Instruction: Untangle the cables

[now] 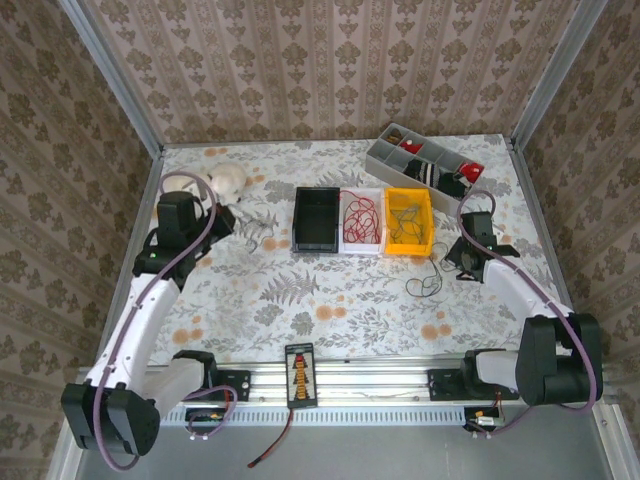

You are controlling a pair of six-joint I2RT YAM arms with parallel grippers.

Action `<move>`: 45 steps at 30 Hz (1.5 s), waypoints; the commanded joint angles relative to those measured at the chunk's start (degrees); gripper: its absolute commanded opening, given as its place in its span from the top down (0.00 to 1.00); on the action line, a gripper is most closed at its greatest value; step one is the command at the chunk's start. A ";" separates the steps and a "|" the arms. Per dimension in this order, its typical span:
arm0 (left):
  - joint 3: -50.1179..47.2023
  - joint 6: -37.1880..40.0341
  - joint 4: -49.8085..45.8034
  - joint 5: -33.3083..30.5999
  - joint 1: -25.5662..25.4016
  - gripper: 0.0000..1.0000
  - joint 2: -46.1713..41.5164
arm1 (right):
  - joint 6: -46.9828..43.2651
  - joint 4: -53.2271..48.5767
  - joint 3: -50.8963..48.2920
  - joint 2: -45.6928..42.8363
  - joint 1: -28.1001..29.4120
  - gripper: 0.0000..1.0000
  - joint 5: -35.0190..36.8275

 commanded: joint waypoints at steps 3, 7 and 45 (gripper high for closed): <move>5.50 -2.67 9.97 3.22 -4.18 1.00 5.05 | -1.03 1.44 -0.37 0.36 0.23 1.00 -1.39; 8.59 -1.50 13.63 0.17 -8.91 1.00 11.92 | -1.14 1.60 -0.55 0.25 0.23 1.00 -2.01; 13.81 -6.31 13.10 -14.06 -22.44 0.11 31.64 | 8.88 -4.18 -2.14 5.59 15.04 0.49 0.72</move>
